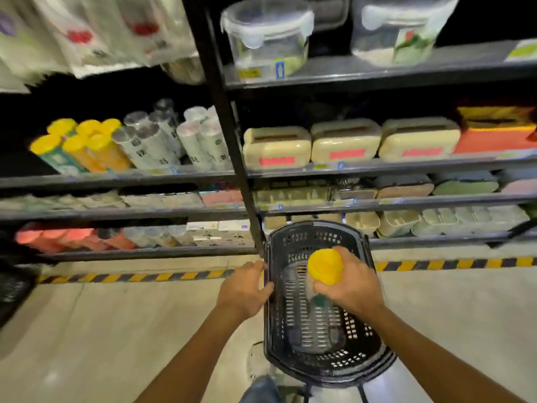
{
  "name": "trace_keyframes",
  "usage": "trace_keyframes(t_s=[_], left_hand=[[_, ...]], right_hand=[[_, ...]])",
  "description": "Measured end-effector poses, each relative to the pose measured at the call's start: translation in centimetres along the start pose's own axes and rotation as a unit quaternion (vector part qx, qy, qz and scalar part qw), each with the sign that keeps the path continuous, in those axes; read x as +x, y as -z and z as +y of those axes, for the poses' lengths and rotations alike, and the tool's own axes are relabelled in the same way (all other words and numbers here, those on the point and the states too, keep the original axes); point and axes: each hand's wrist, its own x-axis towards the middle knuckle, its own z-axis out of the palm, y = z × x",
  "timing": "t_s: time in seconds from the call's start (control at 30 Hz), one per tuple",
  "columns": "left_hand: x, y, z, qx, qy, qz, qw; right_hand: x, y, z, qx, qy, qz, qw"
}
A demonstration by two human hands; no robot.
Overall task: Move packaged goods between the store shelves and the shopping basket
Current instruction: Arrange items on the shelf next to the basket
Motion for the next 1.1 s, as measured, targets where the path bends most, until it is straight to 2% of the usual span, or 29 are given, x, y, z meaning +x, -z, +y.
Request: trace_keyframes(t_s=[0.23, 0.43, 0.87, 1.1], left_hand=[[-6.7, 6.6, -3.7, -0.082, 0.084, 0.11, 0.987], [-8.3, 13.0, -9.7, -0.088, 0.121, 0.176, 0.973], [-12.0, 25.0, -31.0, -0.078, 0.107, 0.185, 0.974], [-9.5, 29.8, -40.0, -0.071, 0.101, 0.204, 0.971]], right_hand=[[-1.9, 2.7, -11.2, -0.031, 0.106, 0.003, 0.994], [-1.0, 1.3, -21.9, -0.058, 0.18, 0.023, 0.982], [-0.3, -7.8, -45.0, -0.05, 0.231, 0.034, 0.971], [2.3, -11.1, -54.6, -0.03, 0.238, 0.045, 0.97]])
